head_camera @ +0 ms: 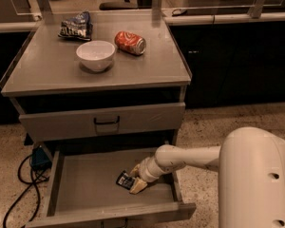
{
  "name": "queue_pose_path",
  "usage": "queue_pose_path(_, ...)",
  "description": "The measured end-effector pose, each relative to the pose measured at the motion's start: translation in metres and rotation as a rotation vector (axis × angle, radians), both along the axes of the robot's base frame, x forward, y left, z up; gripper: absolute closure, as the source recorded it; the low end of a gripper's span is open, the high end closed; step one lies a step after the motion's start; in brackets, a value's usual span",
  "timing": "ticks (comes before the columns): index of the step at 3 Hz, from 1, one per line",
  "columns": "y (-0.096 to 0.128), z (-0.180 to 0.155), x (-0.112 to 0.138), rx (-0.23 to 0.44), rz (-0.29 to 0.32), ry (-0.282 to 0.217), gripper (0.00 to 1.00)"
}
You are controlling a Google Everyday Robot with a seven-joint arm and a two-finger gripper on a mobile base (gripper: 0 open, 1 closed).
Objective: Pick rxbar blueberry from middle drawer and place on counter
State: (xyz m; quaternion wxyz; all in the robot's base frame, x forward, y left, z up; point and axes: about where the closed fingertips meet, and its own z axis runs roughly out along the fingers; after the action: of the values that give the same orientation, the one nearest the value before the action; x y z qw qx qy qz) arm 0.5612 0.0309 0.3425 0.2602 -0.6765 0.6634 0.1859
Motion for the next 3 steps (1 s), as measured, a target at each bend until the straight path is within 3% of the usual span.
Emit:
queue_pose_path(1, 0.000, 0.030, -0.002, -0.041, 0.009, -0.067, 1.00)
queue_pose_path(2, 0.005, 0.079, 0.003, -0.118, 0.000, -0.187, 1.00)
queue_pose_path(3, 0.005, 0.131, -0.015, -0.163, 0.035, -0.253, 1.00)
